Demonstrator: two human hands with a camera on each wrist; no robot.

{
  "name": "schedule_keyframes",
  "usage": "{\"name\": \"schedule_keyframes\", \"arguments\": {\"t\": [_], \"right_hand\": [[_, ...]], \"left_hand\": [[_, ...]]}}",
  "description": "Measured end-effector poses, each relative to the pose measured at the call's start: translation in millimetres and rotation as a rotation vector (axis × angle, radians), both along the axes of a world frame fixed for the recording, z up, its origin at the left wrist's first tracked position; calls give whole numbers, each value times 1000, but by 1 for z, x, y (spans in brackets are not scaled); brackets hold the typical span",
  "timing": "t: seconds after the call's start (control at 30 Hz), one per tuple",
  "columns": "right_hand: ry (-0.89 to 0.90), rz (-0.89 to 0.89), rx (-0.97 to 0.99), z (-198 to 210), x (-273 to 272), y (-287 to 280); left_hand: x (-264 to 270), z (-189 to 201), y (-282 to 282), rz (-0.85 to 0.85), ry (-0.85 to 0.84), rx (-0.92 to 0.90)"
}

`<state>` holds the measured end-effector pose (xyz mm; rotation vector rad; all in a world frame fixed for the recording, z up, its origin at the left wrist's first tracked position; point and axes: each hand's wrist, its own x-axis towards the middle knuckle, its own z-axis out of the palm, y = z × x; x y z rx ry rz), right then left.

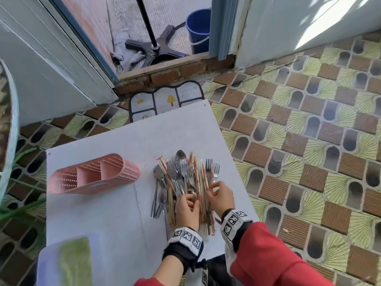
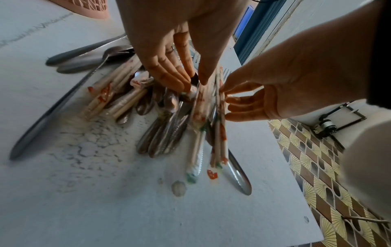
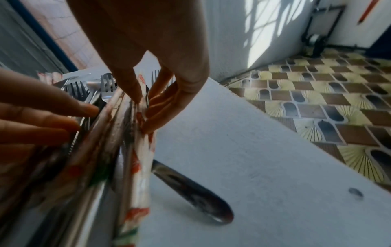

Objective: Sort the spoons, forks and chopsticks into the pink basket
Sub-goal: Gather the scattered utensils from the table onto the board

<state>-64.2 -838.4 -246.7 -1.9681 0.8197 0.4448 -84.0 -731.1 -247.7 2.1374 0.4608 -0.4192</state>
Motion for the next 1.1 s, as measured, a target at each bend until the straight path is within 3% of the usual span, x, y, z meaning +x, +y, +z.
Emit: {"name": "schedule_keyframes", "arguments": {"t": [0.17,0.37,0.53,0.7,0.87,1.1], "right_hand": [[56,-44,40,-7,-10,-3],[-50,25,116,-5,-7,-2],[-63,142,-14,-4,-14,-5],[-77,17,-36,1,-24,-14],[4,-13,81,5,-31,-20],[121,48,83,11,-49,-29]], "left_hand": [[-8,-4,3,-62,48,-34],[-14,-6,4,-118,24,-23],[-18,-5,9,-104,21,-23],[-25,0,13,-102,17,-2],[-30,7,20,-69,31,-9],[-58,25,49,-71,89,-22]]}}
